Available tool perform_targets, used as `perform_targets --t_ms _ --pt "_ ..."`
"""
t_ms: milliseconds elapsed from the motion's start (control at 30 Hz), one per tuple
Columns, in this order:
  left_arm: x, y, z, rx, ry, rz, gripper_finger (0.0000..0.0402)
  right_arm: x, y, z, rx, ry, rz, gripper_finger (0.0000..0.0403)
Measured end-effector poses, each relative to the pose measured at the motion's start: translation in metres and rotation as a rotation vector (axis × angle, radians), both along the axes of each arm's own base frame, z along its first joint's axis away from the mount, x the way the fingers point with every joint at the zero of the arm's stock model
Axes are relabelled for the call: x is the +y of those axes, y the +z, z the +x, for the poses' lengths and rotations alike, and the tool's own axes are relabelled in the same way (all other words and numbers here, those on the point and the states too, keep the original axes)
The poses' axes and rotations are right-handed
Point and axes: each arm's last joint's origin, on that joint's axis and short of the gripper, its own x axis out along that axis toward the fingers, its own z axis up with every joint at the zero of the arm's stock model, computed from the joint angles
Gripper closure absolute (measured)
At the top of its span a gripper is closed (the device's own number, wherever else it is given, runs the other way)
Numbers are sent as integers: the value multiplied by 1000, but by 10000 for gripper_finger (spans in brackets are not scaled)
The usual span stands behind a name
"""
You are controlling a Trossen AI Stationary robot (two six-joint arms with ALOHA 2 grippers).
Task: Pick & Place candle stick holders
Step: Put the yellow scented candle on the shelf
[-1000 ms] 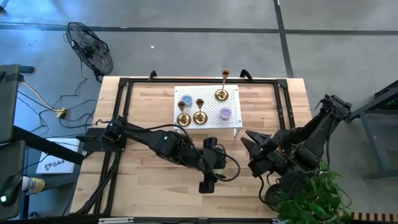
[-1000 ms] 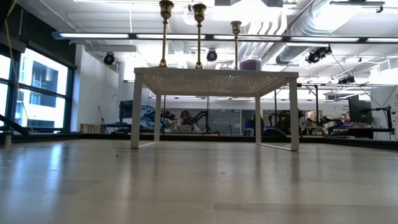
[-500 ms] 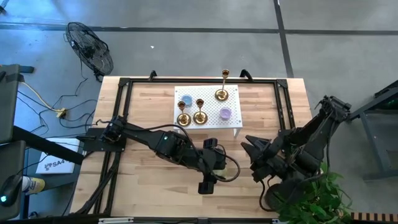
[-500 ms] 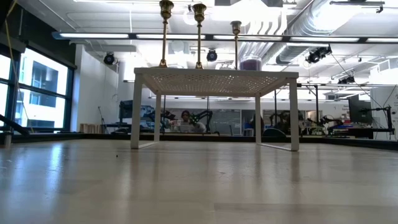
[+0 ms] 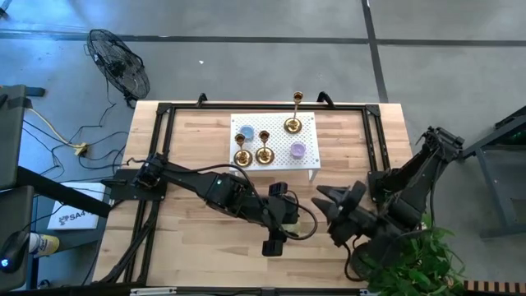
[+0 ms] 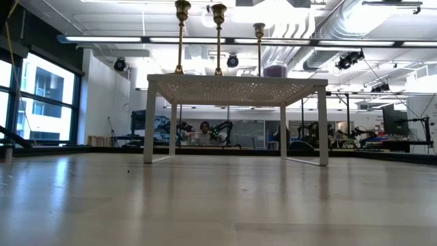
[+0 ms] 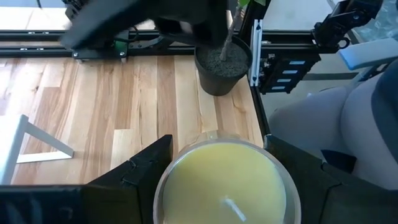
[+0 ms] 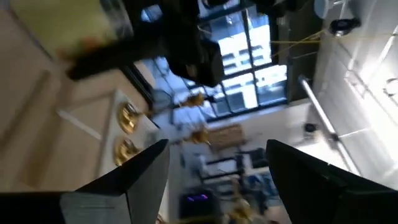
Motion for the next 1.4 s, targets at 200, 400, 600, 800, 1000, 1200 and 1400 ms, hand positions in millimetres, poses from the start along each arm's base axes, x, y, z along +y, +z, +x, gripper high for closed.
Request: perform_targets --t_ms 200,400,600,800,1000,1200,1400 --pt "0 0 0 4 2 3 180 -4 0 9 15 82 91 141" --pt "1 -3 -2 35 2 16 180 -3 -3 9 109 160 25 142" --pt "1 -4 -3 54 -11 14 180 5 -9 5 228 374 51 142" --pt "0 -4 -4 67 -49 -13 180 7 -12 7 290 453 26 142" --pt "-1 -2 -2 36 -57 -14 180 9 -23 20 320 420 -37 142" --pt "-1 -2 -2 31 -67 -5 180 20 -33 30 304 329 -177 142" --pt "-1 -3 -2 39 -66 -3 180 29 -26 30 224 273 -213 142"
